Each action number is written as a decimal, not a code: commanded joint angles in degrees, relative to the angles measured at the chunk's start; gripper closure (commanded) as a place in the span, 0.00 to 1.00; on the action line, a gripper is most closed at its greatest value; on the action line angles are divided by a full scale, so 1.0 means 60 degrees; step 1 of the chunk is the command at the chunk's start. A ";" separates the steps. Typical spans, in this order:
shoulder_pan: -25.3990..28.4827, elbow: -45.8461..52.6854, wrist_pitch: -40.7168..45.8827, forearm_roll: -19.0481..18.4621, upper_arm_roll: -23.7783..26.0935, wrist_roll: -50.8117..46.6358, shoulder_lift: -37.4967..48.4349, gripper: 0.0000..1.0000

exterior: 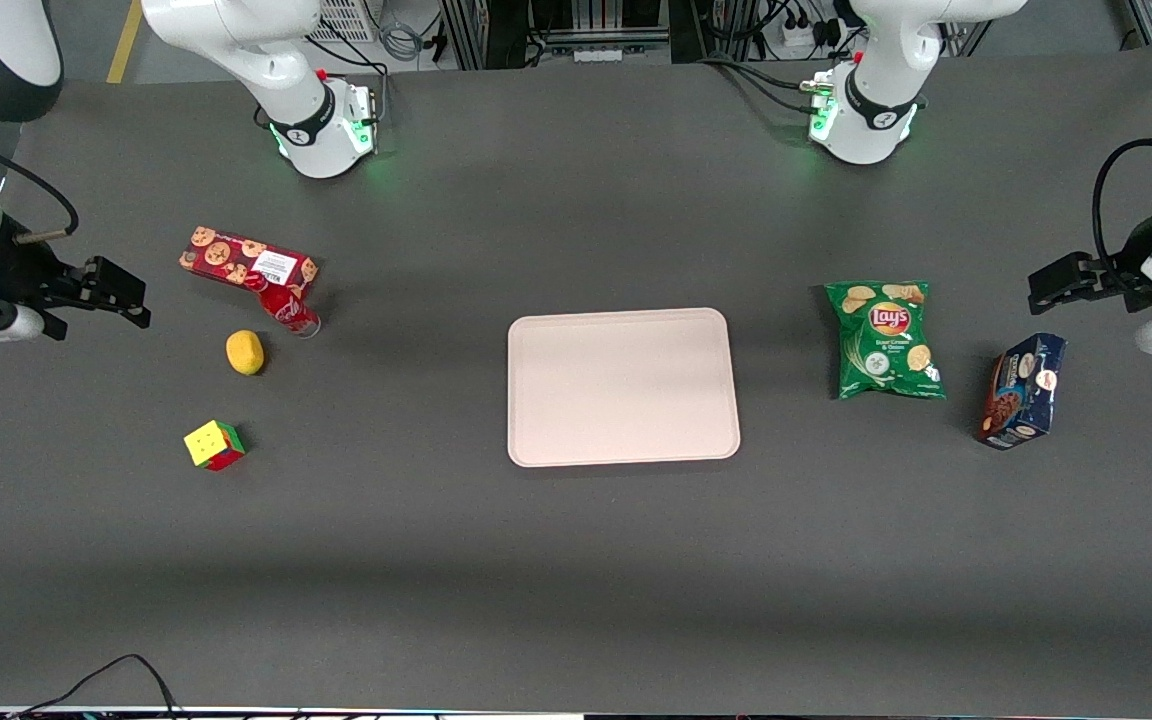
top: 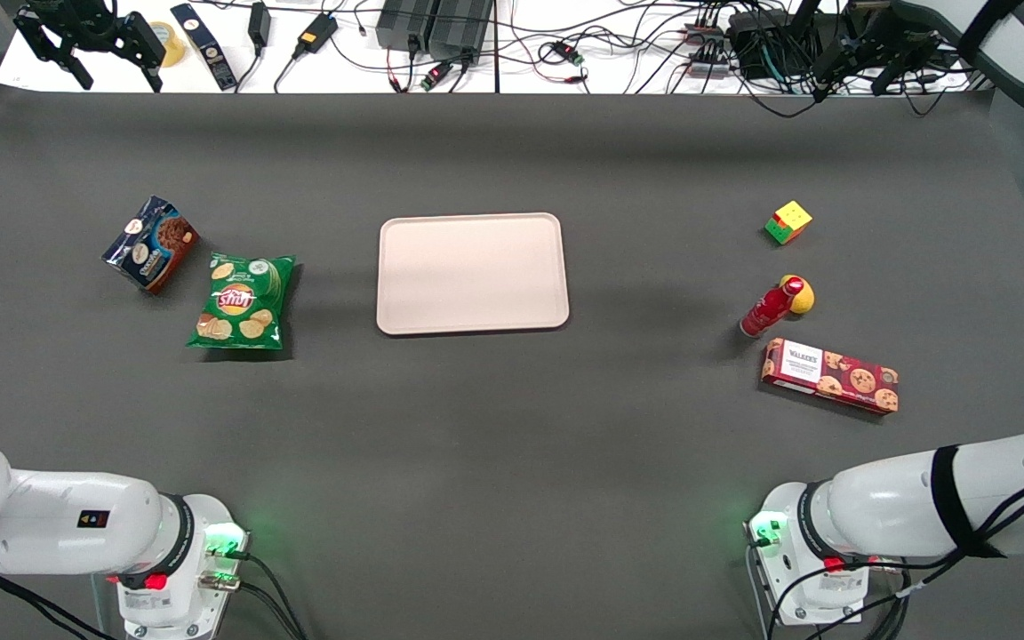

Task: Place coke bottle on tray
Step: 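Move the right gripper down over the red Coca-Cola bottle's cap end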

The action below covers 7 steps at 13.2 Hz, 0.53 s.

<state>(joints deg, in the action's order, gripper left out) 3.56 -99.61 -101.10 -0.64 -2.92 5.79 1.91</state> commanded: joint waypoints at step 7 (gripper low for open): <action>0.0051 0.0138 0.0311 0.0091 0.0004 -0.0100 -0.0187 0.00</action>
<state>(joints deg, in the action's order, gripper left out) 3.57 -99.37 -100.73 -0.64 -2.89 5.74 1.21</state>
